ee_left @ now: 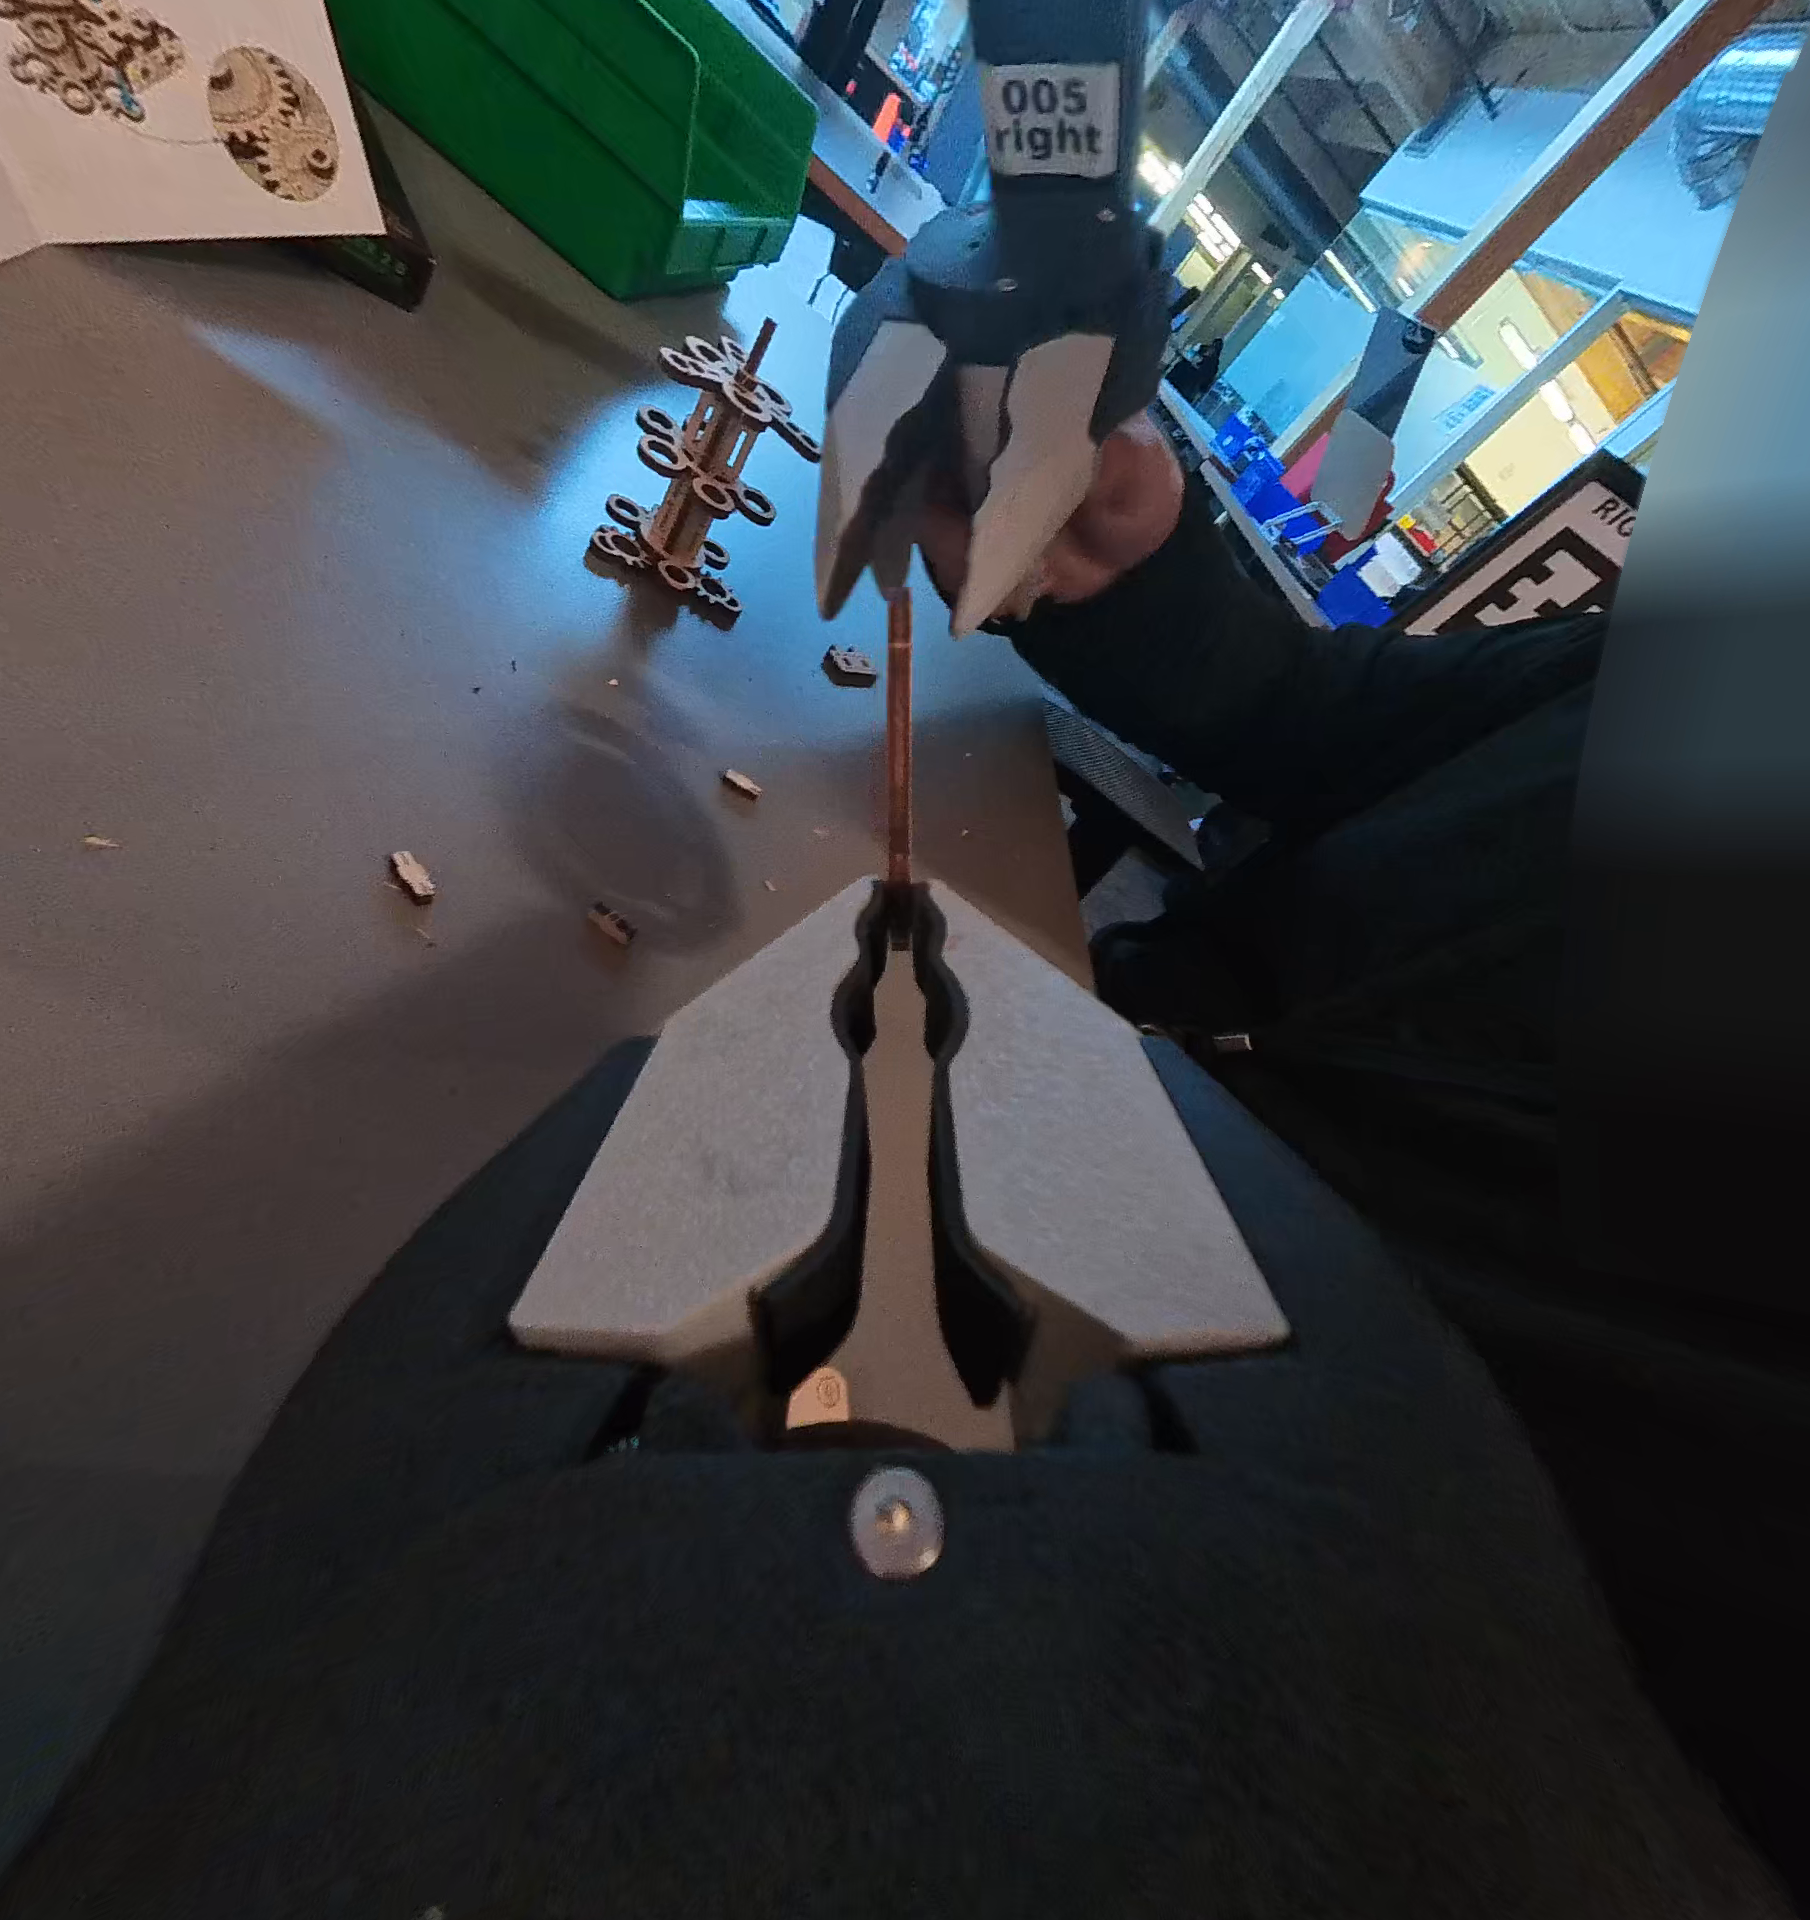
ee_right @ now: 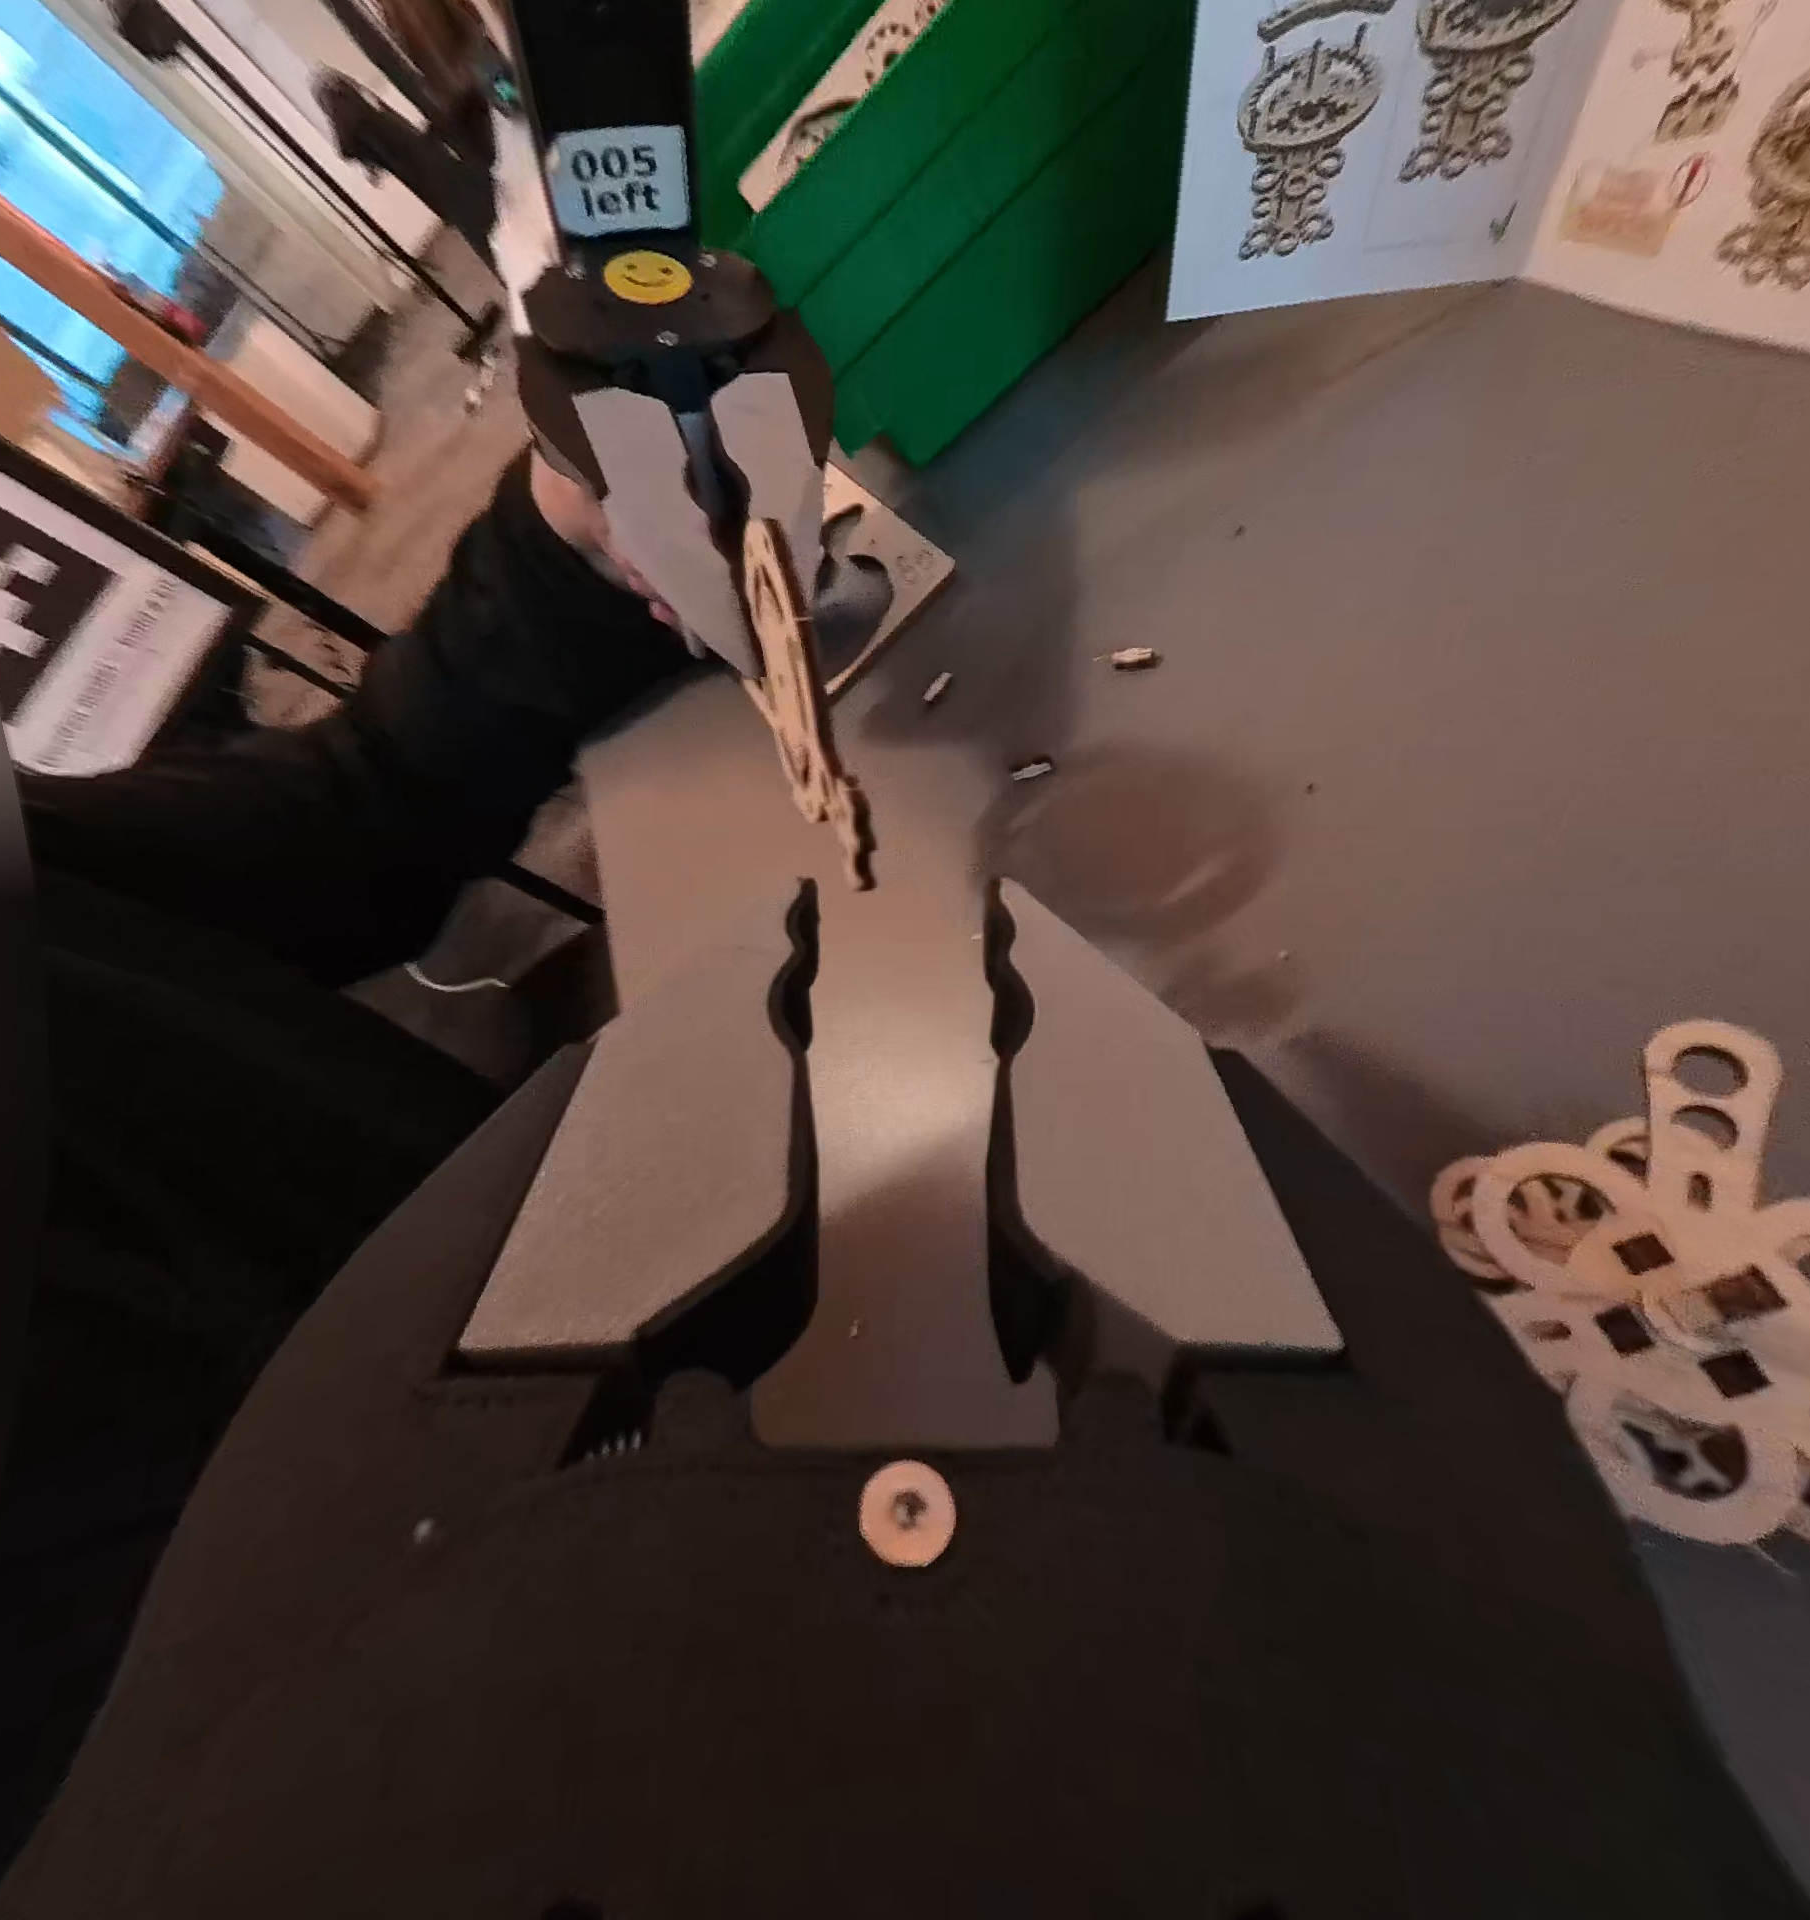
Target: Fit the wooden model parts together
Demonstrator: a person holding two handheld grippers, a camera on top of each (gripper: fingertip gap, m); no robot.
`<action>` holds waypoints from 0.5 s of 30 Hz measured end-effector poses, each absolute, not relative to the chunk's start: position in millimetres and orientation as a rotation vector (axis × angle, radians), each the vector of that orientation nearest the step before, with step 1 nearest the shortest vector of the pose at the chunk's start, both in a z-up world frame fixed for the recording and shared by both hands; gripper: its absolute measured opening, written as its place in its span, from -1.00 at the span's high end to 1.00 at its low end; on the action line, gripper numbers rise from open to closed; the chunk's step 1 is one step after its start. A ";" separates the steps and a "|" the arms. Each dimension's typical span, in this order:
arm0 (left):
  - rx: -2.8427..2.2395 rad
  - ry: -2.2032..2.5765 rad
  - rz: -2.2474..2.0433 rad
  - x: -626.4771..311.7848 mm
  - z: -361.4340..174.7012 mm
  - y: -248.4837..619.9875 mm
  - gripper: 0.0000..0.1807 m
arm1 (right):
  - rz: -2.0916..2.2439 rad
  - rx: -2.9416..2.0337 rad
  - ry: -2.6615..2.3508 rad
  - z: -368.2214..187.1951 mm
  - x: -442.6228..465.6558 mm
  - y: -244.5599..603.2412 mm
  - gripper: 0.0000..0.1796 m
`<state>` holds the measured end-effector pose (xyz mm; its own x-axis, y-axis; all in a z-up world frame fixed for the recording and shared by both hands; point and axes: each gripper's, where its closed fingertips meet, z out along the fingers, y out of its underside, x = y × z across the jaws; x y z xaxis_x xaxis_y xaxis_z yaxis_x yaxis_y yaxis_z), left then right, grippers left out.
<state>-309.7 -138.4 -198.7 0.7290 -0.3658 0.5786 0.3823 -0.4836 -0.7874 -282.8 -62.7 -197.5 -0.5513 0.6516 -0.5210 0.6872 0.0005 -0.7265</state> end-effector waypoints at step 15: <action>-1.982 0.052 -0.825 -304.9 -205.0 -148.2 0.50 | -1.574 1.526 1.797 -227.7 -248.8 -94.3 1.00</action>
